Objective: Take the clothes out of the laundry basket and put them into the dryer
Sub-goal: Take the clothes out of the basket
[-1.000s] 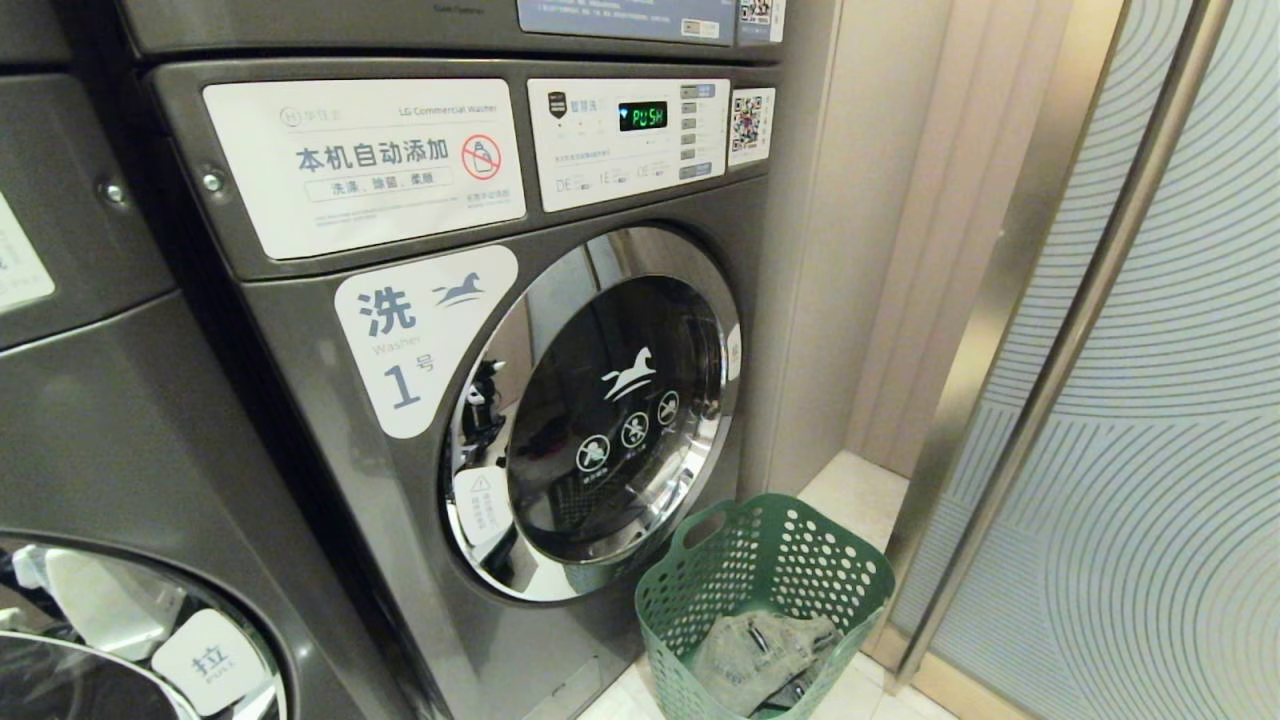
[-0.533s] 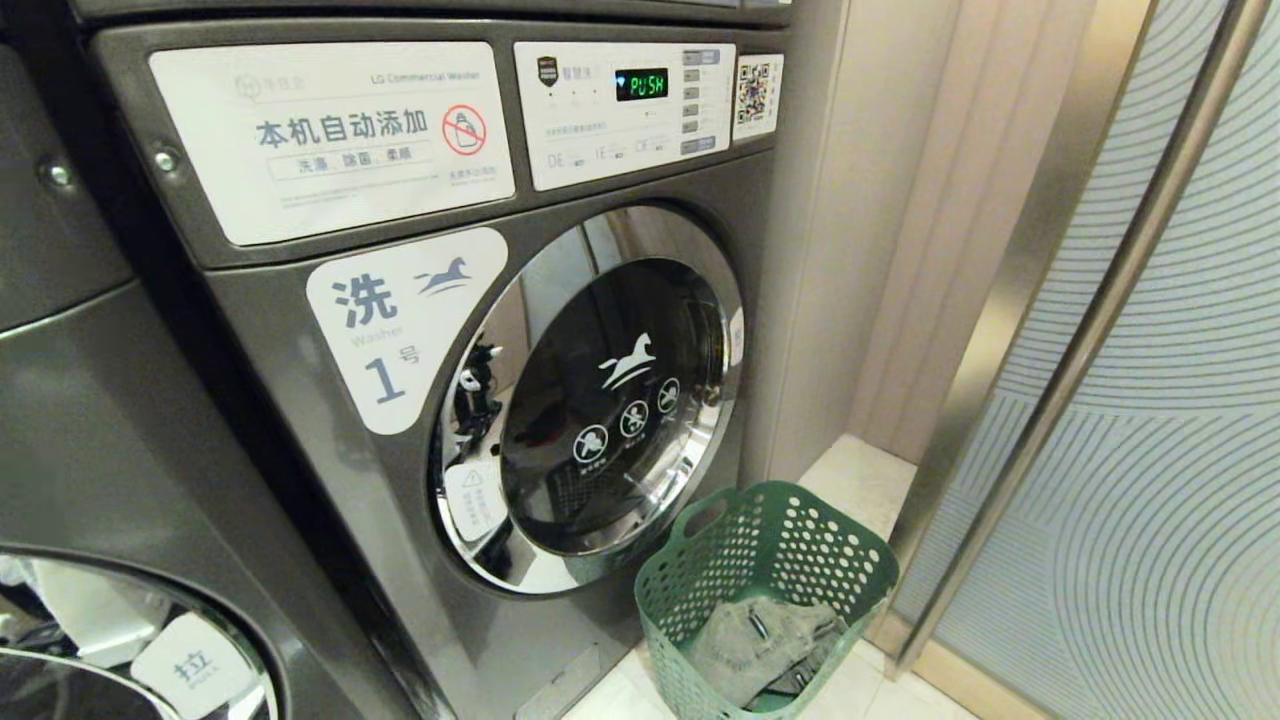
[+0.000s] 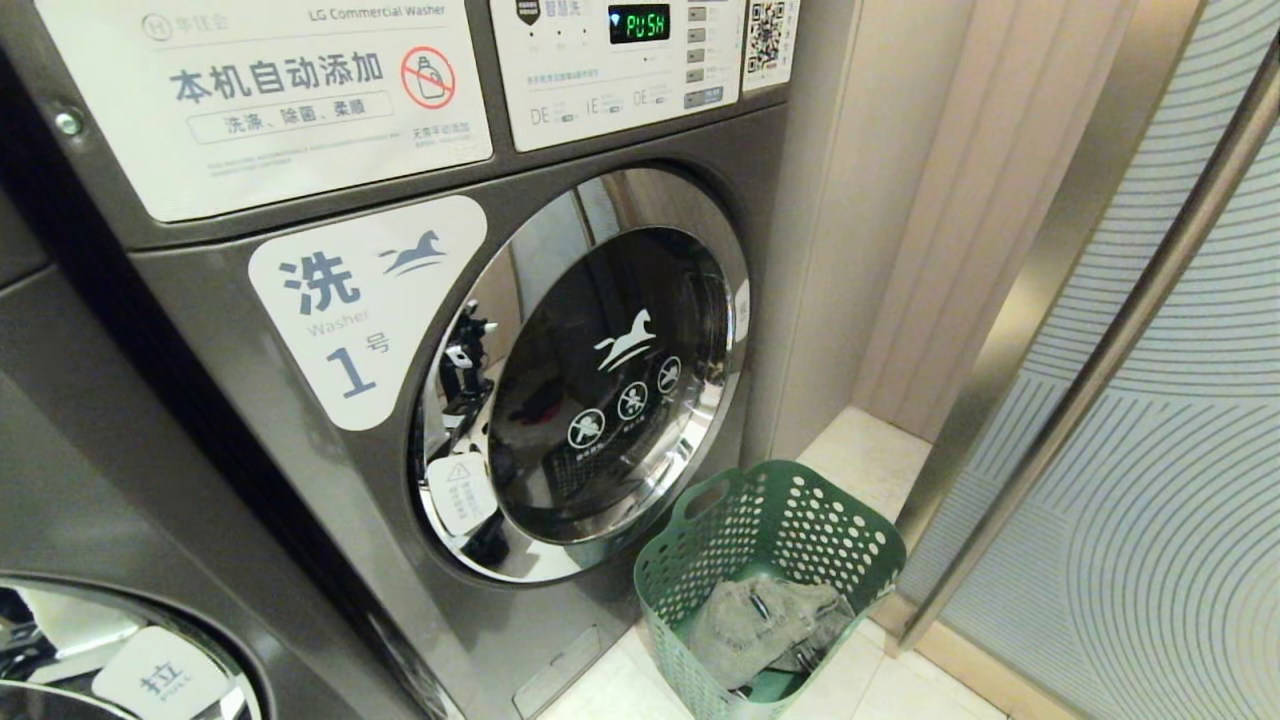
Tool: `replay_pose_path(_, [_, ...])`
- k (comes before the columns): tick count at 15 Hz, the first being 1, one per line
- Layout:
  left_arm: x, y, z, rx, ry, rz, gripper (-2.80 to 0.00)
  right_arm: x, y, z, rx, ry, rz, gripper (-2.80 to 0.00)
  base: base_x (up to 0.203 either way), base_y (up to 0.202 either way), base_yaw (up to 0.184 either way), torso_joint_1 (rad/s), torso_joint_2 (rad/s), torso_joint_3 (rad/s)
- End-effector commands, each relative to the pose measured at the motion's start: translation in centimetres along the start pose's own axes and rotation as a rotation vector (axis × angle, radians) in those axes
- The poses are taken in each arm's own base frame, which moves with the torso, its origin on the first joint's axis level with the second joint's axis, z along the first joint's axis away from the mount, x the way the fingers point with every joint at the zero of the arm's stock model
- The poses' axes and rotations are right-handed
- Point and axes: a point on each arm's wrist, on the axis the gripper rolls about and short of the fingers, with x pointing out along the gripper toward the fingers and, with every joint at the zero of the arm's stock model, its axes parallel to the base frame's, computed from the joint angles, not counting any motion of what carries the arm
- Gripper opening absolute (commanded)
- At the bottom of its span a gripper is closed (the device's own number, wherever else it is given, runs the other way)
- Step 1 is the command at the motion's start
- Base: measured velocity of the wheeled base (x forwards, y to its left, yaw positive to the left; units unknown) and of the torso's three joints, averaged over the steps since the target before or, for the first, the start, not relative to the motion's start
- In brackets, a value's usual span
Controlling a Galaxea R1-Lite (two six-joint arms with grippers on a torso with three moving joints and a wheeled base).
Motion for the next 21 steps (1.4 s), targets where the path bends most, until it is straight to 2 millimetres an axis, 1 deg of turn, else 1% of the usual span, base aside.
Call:
replay_pose_path(1, [0.01, 0.0, -0.04, -0.001, 0.0, 0.001, -2.8, 0.01, 0.0, -0.02, 0.0, 0.002, 0.0, -2.8, 0.0, 0.0, 0.0, 0.0, 0.0, 0.0])
replay_pose_path(13, [0.01, 0.0, -0.04, -0.001, 0.0, 0.001, -2.8, 0.0, 0.0, 0.0, 0.0, -0.001, 0.002, -2.8, 0.0, 0.0, 0.0, 0.0, 0.0, 0.0])
replay_pose_path(21, [0.01, 0.0, -0.04, -0.001, 0.0, 0.001, -2.8, 0.01, 0.01, 0.0, -0.003, 0.001, 0.003, -2.8, 0.0, 0.0, 0.0, 0.003, 0.0, -0.172])
